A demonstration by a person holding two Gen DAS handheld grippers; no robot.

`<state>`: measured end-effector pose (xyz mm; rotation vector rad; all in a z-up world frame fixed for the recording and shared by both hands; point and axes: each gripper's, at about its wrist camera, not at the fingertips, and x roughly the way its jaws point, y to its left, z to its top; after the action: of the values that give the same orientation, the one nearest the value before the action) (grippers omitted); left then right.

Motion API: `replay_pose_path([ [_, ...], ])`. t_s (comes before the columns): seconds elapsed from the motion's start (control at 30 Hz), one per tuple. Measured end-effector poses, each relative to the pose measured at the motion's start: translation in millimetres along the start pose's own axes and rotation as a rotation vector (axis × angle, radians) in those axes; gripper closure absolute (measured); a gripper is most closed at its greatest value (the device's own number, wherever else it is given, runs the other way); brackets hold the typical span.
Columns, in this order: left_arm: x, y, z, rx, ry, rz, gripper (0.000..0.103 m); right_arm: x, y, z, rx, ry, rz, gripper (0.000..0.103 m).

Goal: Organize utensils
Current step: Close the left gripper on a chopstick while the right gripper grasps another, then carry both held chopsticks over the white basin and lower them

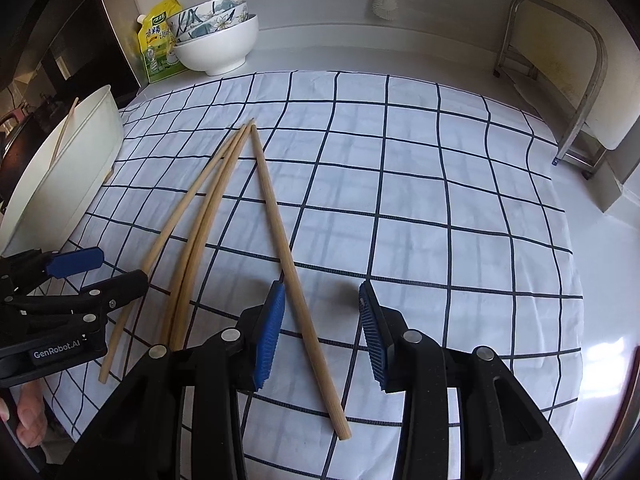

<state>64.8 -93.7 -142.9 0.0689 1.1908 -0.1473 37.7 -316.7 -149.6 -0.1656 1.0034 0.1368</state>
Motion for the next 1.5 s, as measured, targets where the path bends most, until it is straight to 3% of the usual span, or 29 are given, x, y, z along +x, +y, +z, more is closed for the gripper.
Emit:
replay_pose_path([
  [0.13, 3, -5, 3, 0.022, -0.025, 0.029, 0.032, 4, 6, 4, -0.035, -0.006, -0.018, 0.066],
  [0.23, 3, -6, 4, 0.023, -0.037, 0.027, 0.035, 7, 13, 6, -0.076, -0.014, -0.037, 0.067],
  [0.3, 2, -7, 3, 0.025, -0.045, 0.017, 0.044, 8, 17, 7, -0.095, -0.022, -0.028, 0.073],
  [0.37, 0, -10, 4, 0.035, -0.05, 0.008, 0.065, 8, 23, 7, -0.117, -0.024, -0.021, 0.085],
  [0.4, -1, -12, 4, 0.041, -0.049, 0.002, 0.071, 9, 25, 7, -0.124, -0.024, -0.014, 0.089],
  [0.43, -1, -13, 5, 0.046, -0.049, -0.005, 0.086, 9, 27, 7, -0.127, -0.025, -0.01, 0.094],
  [0.47, -2, -14, 4, 0.049, -0.048, -0.012, 0.095, 9, 28, 8, -0.126, -0.025, -0.007, 0.096],
  [0.7, -9, -6, 4, 0.026, -0.035, -0.059, 0.096, -1, 21, 6, -0.037, -0.02, 0.051, 0.096],
  [0.97, -63, 21, 12, 0.009, -0.114, -0.092, 0.096, -41, 38, 22, 0.014, -0.066, 0.091, 0.096],
  [1.23, -118, 107, 27, -0.098, -0.215, -0.021, 0.096, -75, 113, 71, -0.058, -0.151, 0.177, 0.096],
  [1.5, -132, 208, 26, -0.215, -0.24, 0.083, 0.096, -63, 216, 109, -0.167, -0.166, 0.271, 0.096],
])
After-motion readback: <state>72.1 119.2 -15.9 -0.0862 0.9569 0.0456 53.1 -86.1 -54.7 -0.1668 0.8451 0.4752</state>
